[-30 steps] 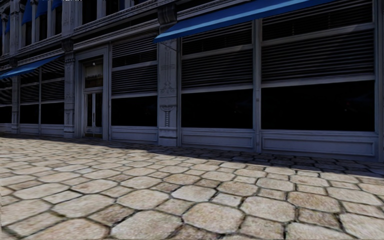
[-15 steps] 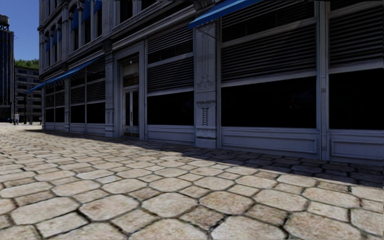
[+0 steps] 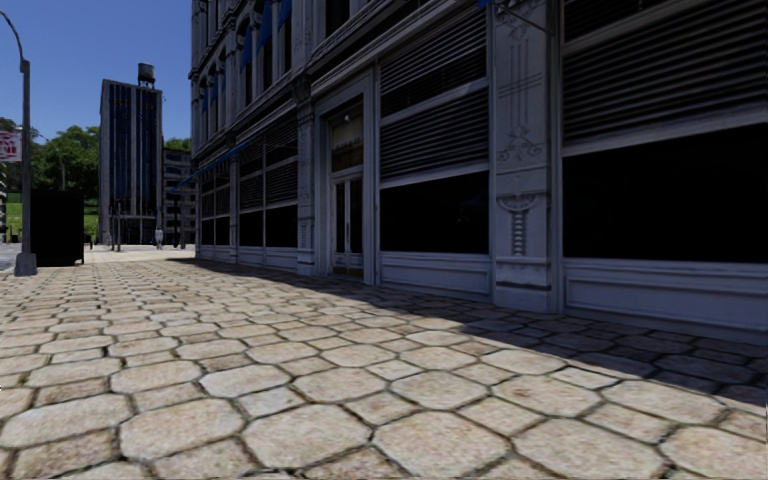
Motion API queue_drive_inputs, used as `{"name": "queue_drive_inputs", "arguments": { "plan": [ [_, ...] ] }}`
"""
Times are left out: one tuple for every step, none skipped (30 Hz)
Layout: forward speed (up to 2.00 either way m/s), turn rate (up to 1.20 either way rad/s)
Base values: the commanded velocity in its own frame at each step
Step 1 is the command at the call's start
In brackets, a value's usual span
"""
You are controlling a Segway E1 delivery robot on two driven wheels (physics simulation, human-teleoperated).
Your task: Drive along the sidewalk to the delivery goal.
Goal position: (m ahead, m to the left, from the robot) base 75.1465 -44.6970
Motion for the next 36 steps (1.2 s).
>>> {"name": "queue_drive_inputs", "arguments": {
  "plan": [
    [2.00,0.60],
    [2.00,0.60],
    [2.00,0.60],
    [2.00,0.60],
    [2.00,0.60],
    [2.00,0.60],
    [2.00,0.60],
    [2.00,0.60],
    [2.00,0.60],
    [2.00,0.60],
    [2.00,0.60],
    [2.00,0.60],
    [2.00,0.60],
    [2.00,0.60],
    [2.00,0.60],
    [2.00,0.60],
    [2.00,0.60],
    [2.00,0.60],
    [2.00,0.60],
    [2.00,0.60],
    [2.00,0.60],
    [2.00,0.59],
    [2.00,0.57],
    [2.00,0.57],
    [2.00,0.57],
    [2.00,0.56],
    [2.00,0.00],
    [2.00,0.00],
    [2.00,0.00],
    [2.00,0.00],
    [2.00,0.00],
    [2.00,0.00],
    [2.00,0.00],
    [2.00,0.00],
    [2.00,0.00],
    [2.00,0.00]
  ]
}}
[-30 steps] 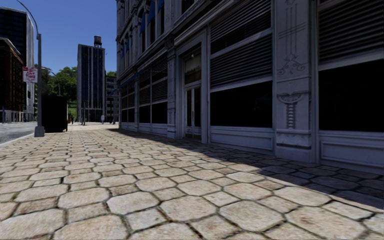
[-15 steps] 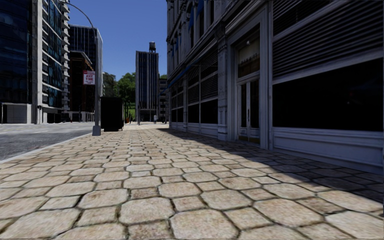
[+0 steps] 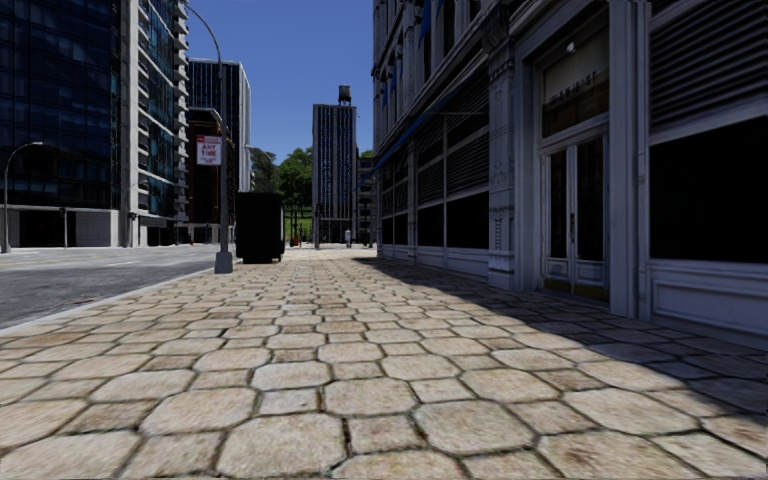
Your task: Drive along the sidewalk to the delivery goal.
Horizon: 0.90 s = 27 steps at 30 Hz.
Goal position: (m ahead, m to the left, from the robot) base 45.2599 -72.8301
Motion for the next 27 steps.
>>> {"name": "queue_drive_inputs", "arguments": {
  "plan": [
    [2.00,0.00],
    [2.00,0.00],
    [2.00,0.00],
    [2.00,0.00],
    [2.00,0.00],
    [2.00,0.00],
    [2.00,0.00],
    [2.00,0.00],
    [2.00,0.00],
    [2.00,0.00],
    [2.00,0.09],
    [2.00,0.15],
    [2.00,0.17],
    [2.00,0.18],
    [2.00,0.18],
    [2.00,0.19],
    [2.00,0.19],
    [2.00,0.22],
    [2.00,0.22],
    [2.00,0.23],
    [2.00,0.23],
    [2.00,0.24],
    [2.00,0.24],
    [2.00,0.24],
    [2.00,0.27],
    [2.00,0.29],
    [2.00,0.29]
  ]
}}
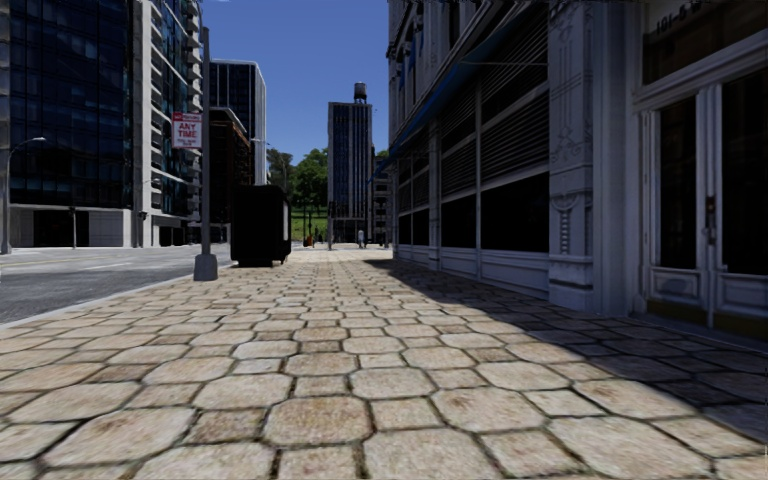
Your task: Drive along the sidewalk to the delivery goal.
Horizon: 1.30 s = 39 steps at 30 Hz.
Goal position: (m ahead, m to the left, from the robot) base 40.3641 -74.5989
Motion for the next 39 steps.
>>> {"name": "queue_drive_inputs", "arguments": {
  "plan": [
    [2.00,0.29],
    [2.00,0.30],
    [2.00,0.30],
    [2.00,0.31],
    [2.00,0.31],
    [2.00,0.31],
    [2.00,0.31],
    [2.00,0.31],
    [2.00,0.31],
    [2.00,0.31],
    [2.00,0.31],
    [2.00,0.31],
    [2.00,0.31],
    [2.00,0.00],
    [2.00,0.00],
    [2.00,0.00],
    [2.00,0.00],
    [2.00,0.00],
    [2.00,0.00],
    [2.00,0.00],
    [2.00,0.00],
    [2.00,0.00],
    [2.00,0.00],
    [2.00,0.00],
    [2.00,0.00],
    [2.00,0.00],
    [2.00,0.00],
    [2.00,0.00],
    [2.00,0.00],
    [2.00,0.00],
    [2.00,0.00],
    [2.00,0.00],
    [2.00,0.00],
    [2.00,0.00],
    [2.00,0.00],
    [2.00,0.00],
    [2.00,0.00],
    [2.00,0.00],
    [2.00,0.00]
  ]
}}
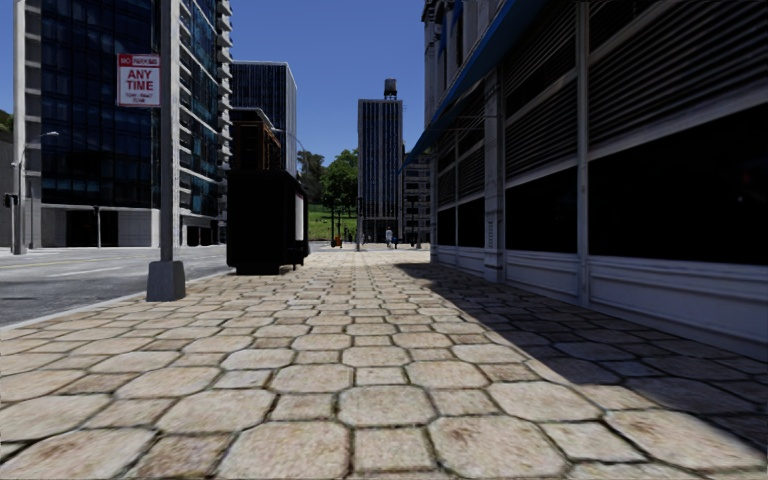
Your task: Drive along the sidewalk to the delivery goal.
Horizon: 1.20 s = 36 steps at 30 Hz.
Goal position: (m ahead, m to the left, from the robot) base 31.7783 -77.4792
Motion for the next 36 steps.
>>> {"name": "queue_drive_inputs", "arguments": {
  "plan": [
    [2.00,0.00],
    [2.00,0.00],
    [2.00,0.00],
    [2.00,0.00],
    [2.00,0.00],
    [2.00,0.00],
    [2.00,0.00],
    [2.00,0.00],
    [2.00,0.00],
    [2.00,0.00],
    [2.00,0.00],
    [2.00,0.00],
    [2.00,0.00],
    [2.00,0.00],
    [2.00,0.00],
    [2.00,0.00],
    [2.00,0.00],
    [2.00,0.00],
    [2.00,0.00],
    [2.00,0.00],
    [2.00,0.00],
    [2.00,0.00],
    [2.00,0.00],
    [2.00,0.00],
    [2.00,0.00],
    [2.00,0.00],
    [2.00,0.00],
    [2.00,0.00],
    [2.00,0.00],
    [2.00,0.00],
    [2.00,0.00],
    [2.00,0.00],
    [2.00,0.00],
    [2.00,0.00],
    [2.00,0.00],
    [2.00,0.00]
  ]
}}
